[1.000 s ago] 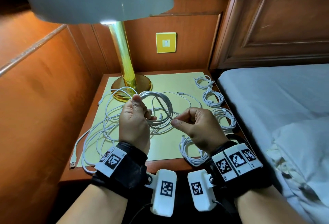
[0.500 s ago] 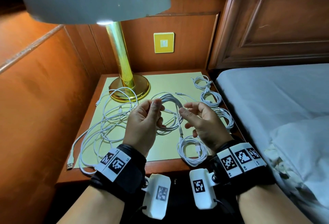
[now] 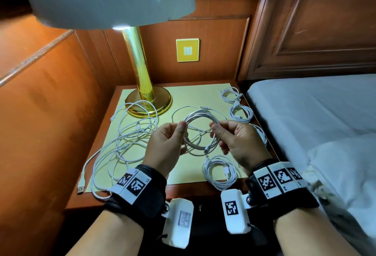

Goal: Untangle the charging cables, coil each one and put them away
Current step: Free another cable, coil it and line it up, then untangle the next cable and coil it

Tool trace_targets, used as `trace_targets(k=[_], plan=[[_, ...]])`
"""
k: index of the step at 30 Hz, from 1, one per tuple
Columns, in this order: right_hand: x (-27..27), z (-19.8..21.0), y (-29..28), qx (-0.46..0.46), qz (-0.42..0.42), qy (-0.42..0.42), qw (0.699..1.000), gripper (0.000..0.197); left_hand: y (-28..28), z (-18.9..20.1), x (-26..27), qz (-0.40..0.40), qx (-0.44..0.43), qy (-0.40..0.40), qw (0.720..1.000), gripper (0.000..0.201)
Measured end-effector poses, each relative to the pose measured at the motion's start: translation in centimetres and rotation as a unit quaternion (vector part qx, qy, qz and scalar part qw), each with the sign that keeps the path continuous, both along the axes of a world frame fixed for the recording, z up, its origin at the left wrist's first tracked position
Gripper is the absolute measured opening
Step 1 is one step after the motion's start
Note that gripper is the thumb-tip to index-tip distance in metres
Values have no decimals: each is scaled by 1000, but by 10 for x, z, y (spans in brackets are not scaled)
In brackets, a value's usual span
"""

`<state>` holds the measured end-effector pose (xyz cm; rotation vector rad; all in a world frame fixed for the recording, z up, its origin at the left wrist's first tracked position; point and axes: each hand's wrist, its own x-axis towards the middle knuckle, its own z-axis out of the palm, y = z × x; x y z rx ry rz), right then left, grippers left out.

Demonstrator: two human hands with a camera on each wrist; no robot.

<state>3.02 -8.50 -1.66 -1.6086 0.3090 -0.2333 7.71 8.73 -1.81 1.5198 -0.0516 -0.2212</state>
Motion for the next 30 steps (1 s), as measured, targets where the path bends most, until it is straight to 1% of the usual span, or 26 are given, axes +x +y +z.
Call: trace_targets(k=[3,5,6,8,11,13,14,17,19,21,24,26,28,30], plan=[[1,1,-10,-14,-51,-10,999,16,3,-9,5,22,54,-3,998,14],[0,2,-19,-43,-83,-13,995,20,7,-14,7,14,135,-47,990,10],[-1,1,-23,-60,-101,-13,993,24,8,-16,8,-2,185,-81,979,10],[-4,0,-32,-72,-132,-7,989,28,8,-18,10,-37,280,-142,949,13],[-5,-3,-45,-53,-169,8,984,31,3,-23,18,-79,379,-190,902,11],[-5,-5,-52,-41,-180,20,983,31,-5,-29,27,-106,427,-216,872,8],[-3,-6,-55,-39,-181,26,982,31,-10,-32,32,-118,441,-224,861,10],[2,-9,-64,-41,-182,45,981,29,-29,-41,42,-169,452,-250,840,16],[7,-10,-69,-23,-183,55,981,27,-40,-47,48,-218,469,-245,820,20],[11,-11,-72,-5,-175,68,982,26,-48,-49,55,-253,509,-207,797,27],[18,-11,-75,19,-158,87,983,26,-54,-48,66,-287,555,-196,755,37],[22,-11,-75,26,-147,102,984,25,-55,-46,70,-294,584,-181,735,45],[25,-12,-73,38,-139,110,983,24,-51,-41,74,-278,610,-149,727,49],[29,-14,-71,51,-132,115,983,24,-45,-37,78,-248,622,-125,732,49]])
